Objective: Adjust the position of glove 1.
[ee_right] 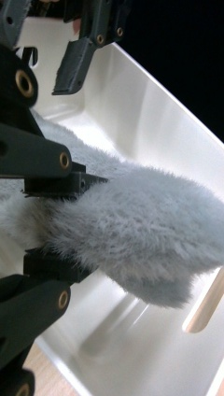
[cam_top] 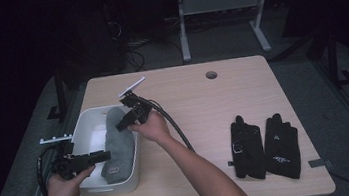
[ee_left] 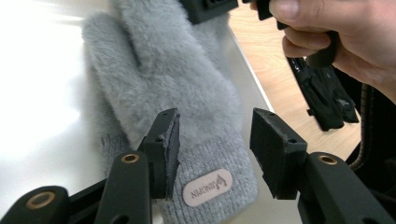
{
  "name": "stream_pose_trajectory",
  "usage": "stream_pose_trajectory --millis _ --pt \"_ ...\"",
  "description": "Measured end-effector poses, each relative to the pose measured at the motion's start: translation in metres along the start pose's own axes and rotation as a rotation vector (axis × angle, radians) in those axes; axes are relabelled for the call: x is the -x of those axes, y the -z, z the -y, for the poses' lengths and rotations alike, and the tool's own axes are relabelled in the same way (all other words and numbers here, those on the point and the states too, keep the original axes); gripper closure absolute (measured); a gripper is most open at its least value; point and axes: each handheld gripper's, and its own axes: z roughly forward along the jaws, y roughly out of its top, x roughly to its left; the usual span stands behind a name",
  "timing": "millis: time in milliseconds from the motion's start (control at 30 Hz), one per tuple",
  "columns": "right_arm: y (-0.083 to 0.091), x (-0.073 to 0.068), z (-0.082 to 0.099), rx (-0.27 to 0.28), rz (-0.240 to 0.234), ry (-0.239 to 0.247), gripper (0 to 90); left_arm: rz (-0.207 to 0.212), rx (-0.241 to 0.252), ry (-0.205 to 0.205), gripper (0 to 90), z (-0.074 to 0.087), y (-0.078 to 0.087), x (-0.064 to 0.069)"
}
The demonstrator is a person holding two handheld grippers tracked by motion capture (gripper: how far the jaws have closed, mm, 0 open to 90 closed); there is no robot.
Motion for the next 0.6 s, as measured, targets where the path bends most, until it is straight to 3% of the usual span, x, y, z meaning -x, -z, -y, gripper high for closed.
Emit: stream_pose_trajectory --millis 200,300,600 --pt "0.002 0.000 0.001 -0.019 0.068 0.033 58.6 -0.013 -0.001 0.015 49.3 -0.001 0.000 -0.005" --pt "0.006 -0.001 0.000 0.000 0.094 0.030 51.5 -0.015 0.001 0.018 48.8 -0.001 0.000 -0.005" --pt "0.021 0.000 -0.002 0.048 0.114 0.023 49.2 -0.027 0.004 0.012 47.7 -0.003 0.000 -0.003"
